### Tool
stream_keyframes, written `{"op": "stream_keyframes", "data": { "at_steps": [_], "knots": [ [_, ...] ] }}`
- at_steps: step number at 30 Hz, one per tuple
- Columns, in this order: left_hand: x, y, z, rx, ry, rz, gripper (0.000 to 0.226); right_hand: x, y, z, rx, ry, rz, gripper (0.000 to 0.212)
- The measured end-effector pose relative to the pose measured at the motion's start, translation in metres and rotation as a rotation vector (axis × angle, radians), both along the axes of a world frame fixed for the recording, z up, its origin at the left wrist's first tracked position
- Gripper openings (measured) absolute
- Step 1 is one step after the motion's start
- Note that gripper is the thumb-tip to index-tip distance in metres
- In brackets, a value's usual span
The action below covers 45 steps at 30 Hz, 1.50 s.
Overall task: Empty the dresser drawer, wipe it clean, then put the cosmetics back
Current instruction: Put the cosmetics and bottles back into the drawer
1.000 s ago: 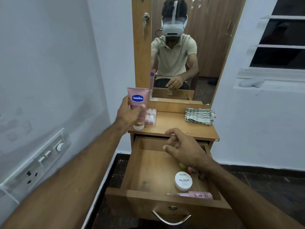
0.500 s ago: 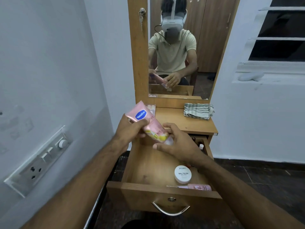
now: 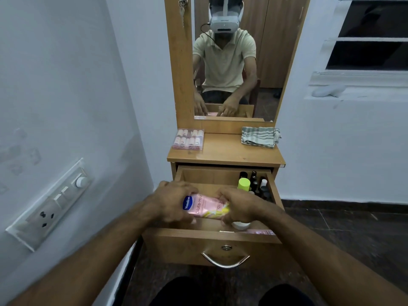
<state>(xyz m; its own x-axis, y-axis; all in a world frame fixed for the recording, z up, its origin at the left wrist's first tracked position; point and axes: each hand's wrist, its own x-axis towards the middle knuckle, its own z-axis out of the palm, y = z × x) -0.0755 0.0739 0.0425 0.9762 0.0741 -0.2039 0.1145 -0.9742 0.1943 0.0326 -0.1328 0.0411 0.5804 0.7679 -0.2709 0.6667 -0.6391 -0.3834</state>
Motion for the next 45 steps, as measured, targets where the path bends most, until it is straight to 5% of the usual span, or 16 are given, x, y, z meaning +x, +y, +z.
{"op": "stream_keyframes", "data": {
  "at_steps": [17, 21, 24, 27, 45],
  "knots": [
    [0.014, -0.013, -0.019, 0.050, 0.087, -0.181, 0.063, 0.016, -0.014, 0.005, -0.201, 0.147, 0.088, 0.085],
    [0.018, -0.014, -0.023, 0.035, 0.116, -0.205, 0.058, 0.028, -0.024, -0.001, -0.262, 0.042, 0.102, 0.074],
    [0.020, -0.012, -0.024, 0.019, 0.128, -0.198, 0.059, 0.029, -0.024, -0.008, -0.292, -0.223, 0.152, 0.068],
    [0.021, -0.012, -0.022, 0.003, 0.145, -0.178, 0.060, 0.025, -0.020, -0.014, -0.383, -0.354, 0.230, 0.081],
    [0.026, -0.016, -0.025, 0.009, 0.199, -0.196, 0.057, 0.046, 0.025, 0.008, -0.390, -0.432, 0.291, 0.068]
  ]
}}
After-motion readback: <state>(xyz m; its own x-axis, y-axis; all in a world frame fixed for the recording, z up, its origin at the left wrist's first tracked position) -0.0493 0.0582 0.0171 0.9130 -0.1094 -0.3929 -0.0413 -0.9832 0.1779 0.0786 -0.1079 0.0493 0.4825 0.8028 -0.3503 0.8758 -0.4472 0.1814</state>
